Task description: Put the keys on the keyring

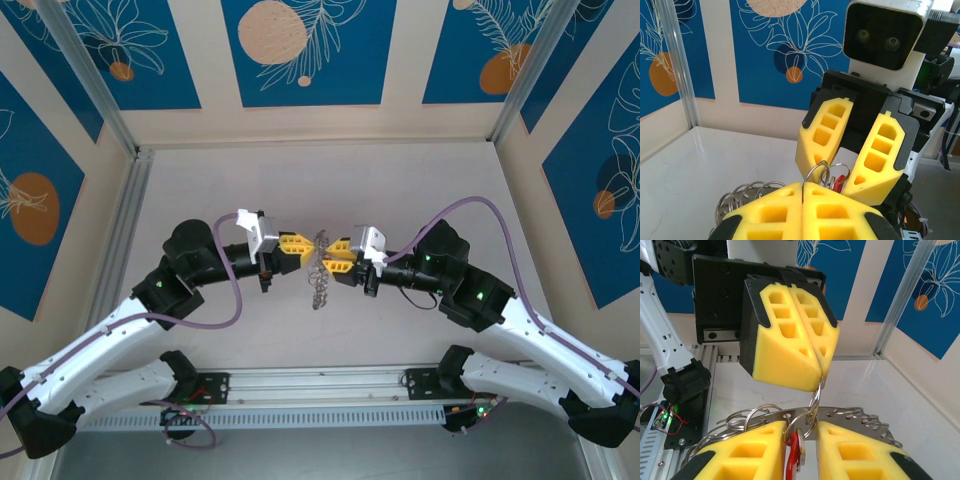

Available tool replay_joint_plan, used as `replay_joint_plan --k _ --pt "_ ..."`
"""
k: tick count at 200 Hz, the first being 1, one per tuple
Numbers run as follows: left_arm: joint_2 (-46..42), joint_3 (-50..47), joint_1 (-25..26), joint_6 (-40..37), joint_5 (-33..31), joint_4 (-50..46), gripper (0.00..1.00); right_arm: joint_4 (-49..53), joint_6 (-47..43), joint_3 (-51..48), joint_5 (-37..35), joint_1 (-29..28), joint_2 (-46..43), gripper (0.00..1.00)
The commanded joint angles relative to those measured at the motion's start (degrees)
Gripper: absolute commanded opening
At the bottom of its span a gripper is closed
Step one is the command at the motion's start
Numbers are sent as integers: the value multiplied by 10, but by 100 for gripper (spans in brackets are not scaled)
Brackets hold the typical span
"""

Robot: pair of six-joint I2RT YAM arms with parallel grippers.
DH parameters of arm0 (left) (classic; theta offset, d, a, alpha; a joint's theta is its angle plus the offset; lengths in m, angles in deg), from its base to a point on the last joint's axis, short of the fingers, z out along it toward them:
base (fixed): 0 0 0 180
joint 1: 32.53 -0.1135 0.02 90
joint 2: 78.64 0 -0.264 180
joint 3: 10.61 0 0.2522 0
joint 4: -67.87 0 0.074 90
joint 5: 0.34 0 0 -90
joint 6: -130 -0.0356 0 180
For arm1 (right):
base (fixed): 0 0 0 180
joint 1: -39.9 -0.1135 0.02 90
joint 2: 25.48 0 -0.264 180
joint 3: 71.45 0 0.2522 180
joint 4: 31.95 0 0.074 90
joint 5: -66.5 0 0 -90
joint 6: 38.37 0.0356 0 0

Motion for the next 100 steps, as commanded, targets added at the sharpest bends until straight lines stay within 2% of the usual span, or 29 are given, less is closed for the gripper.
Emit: replay_joint_plan --k 1,22,48,65,80,100 --pt "-9 -7 0 14 3 49 0 -14 13 -5 -9 2 -9 20" --pt "-12 -12 -2 17 7 60 0 -14 19 -8 -7 3 -12 19" --pt "-13 -15 -4 19 8 66 0 -11 29 -15 -1 3 -17 22" --pt "-11 -17 -6 20 9 67 0 -15 29 -24 -19 5 -16 13" --pt "-8 -19 -10 22 8 62 0 -13 35 -25 -30 10 -13 12" --pt "-6 -16 -20 28 -15 31 0 -23 55 -35 -33 25 -14 21"
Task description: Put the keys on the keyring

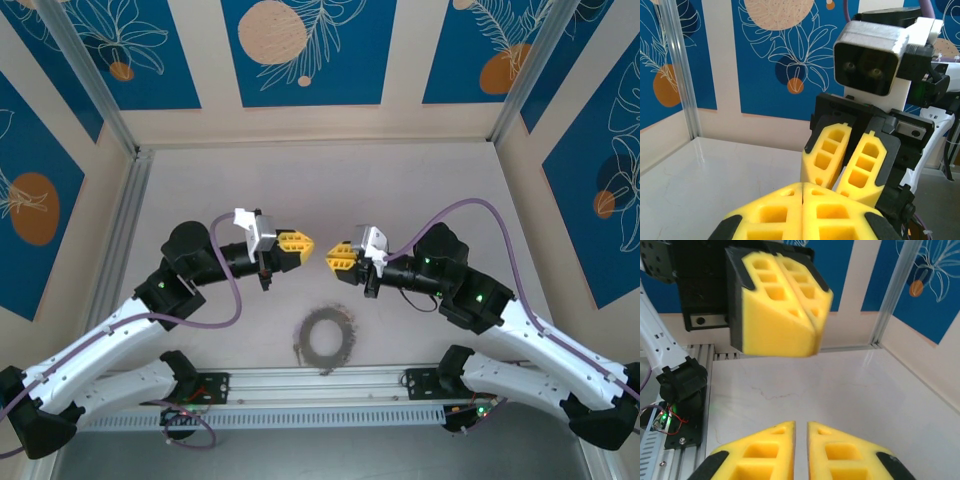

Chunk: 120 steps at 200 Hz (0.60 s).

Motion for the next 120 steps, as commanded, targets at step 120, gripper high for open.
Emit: replay_joint_plan --k 120 --pt "65 2 -99 70 -113 -232 15 168 314 -80 8 163 100 55"
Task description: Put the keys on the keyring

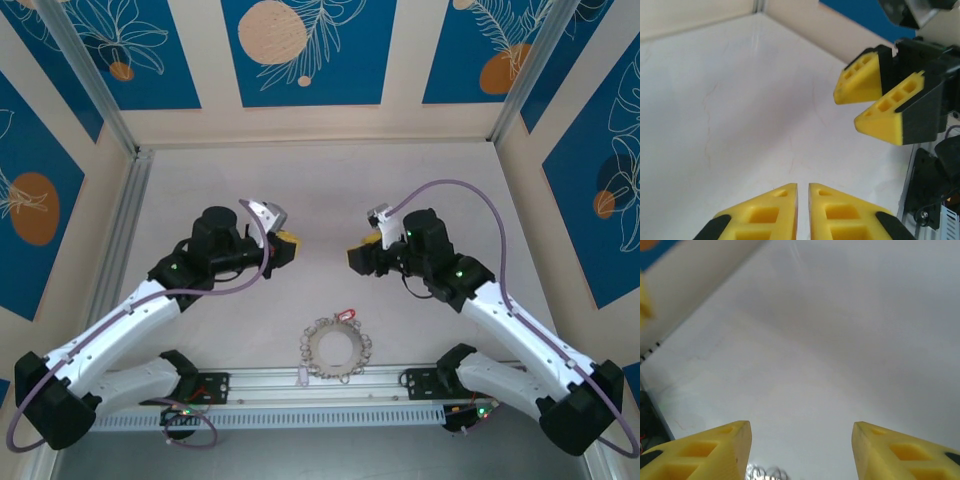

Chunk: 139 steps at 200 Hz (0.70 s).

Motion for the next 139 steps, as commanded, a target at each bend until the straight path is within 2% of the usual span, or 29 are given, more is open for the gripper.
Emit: replay_joint_plan --k 1,46,74,107,139 --pt "-12 -6 -16 19 -27 -27 15 59 77 -24 37 -9 19 55" --pt "-52 -47 -54 33 -32 -35 16 142 63 47 -30 -105 162 55" --pt "-96 -83 -66 44 -34 -26 16 181 70 86 -60 -137 242 50" --pt "-134 -107 -73 42 -38 -30 17 230 85 123 -86 -175 294 39" --pt "-148 -120 -78 39 -34 -30 17 257 104 132 -96 -198 324 39"
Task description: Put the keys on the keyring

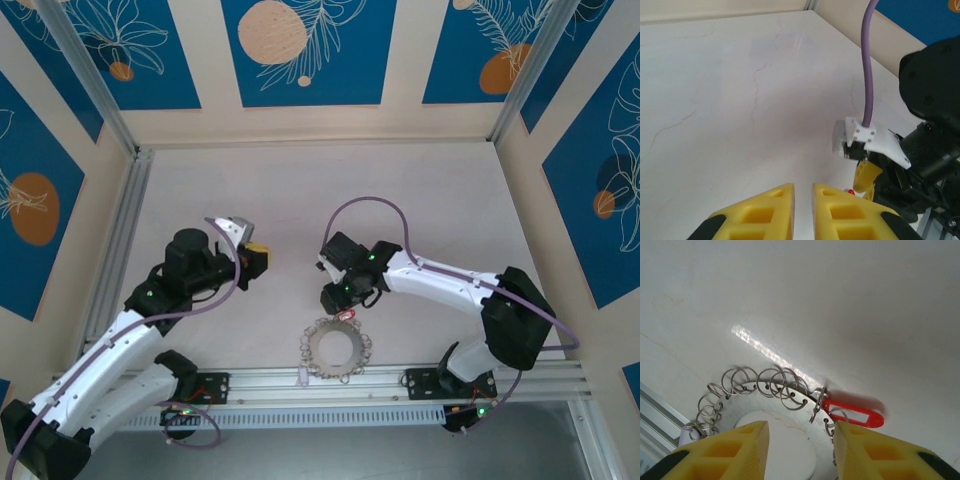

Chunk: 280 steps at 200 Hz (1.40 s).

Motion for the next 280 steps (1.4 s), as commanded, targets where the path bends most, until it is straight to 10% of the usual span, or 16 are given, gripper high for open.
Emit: replay_joint_plan --k 1,233,280 --pt "-11 -13 -8 4 -1 -5 17 49 23 14 -16 -13 16 39" --pt "-40 -18 -17 11 0 -1 17 1 5 9 -12 -25 117 26" --pt "-41 -16 -18 11 -2 -5 17 0 5 8 -24 -24 111 11"
